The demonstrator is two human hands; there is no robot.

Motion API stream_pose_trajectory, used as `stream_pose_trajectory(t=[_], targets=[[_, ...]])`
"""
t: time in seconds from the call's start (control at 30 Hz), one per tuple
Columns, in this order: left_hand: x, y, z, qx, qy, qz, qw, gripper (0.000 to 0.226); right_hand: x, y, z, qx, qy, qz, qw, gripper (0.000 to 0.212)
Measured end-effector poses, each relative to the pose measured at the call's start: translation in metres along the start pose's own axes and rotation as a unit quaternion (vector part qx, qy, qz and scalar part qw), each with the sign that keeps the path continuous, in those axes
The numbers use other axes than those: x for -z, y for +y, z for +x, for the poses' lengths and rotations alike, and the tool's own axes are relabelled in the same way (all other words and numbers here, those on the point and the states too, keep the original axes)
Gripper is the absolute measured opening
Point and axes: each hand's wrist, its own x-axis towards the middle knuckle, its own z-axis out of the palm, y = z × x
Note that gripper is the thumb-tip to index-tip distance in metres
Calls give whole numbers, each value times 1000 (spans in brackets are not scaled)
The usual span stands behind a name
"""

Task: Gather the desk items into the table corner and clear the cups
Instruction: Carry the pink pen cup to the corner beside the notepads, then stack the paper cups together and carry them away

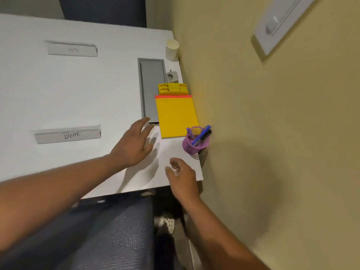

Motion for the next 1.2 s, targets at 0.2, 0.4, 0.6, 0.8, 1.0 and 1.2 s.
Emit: stream_pose_trajectory(t=[0.2, 0.4, 0.6, 0.8, 1.0, 1.2], targets=[[111, 23, -45, -88, 69, 108, 988, 61, -4, -98, -41, 241, 30, -103, 964, 49], [201, 43, -100, -28, 173, 146, 974, 68, 1, -200, -71, 426, 118, -218, 870, 55], [263, 47, -172, 65, 229, 245, 940, 75, -14, -251, -125, 499, 133, -247, 820, 61], [304, 40, -285, 167, 274, 320, 892, 78, -52, -274, -192, 585, 92, -214, 777, 63], [324, 44, -422, 277, 301, 352, 842, 78, -121, -305, -283, 646, 43, -173, 742, 63], [325, 37, -564, 368, 328, 355, 795, 78, -208, -321, -392, 722, -34, -172, 669, 64]])
